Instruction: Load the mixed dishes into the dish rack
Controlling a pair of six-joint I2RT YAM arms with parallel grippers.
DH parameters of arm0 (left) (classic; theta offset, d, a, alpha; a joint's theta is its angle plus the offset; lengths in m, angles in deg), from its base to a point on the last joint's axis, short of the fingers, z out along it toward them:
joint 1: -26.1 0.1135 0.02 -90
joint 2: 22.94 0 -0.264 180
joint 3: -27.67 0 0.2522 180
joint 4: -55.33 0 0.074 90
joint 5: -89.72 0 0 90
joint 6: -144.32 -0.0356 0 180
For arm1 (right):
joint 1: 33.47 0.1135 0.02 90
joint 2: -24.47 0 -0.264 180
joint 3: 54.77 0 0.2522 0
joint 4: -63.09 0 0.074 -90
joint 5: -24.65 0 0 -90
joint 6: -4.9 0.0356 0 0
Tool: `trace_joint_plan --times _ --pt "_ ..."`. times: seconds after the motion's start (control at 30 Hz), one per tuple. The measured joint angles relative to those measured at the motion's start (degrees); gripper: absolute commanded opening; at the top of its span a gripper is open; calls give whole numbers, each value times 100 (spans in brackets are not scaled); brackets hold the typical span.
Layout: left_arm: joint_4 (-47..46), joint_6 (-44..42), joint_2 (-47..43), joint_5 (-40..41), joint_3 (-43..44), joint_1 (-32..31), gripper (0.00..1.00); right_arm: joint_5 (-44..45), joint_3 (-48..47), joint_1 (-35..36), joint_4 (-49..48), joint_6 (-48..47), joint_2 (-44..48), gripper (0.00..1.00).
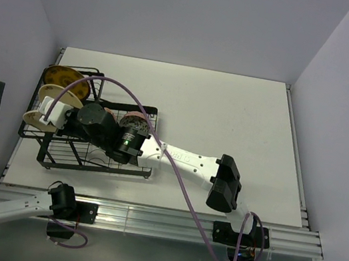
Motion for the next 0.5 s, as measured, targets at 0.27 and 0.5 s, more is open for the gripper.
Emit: trace_joint_plan --times 0.27,0.5 --pt "13 2 -42 4 -7 0 99 -9 254 0 -197 70 116 18" --pt "26 24 -42 4 -31 0 99 9 514 7 -188 149 223 43"
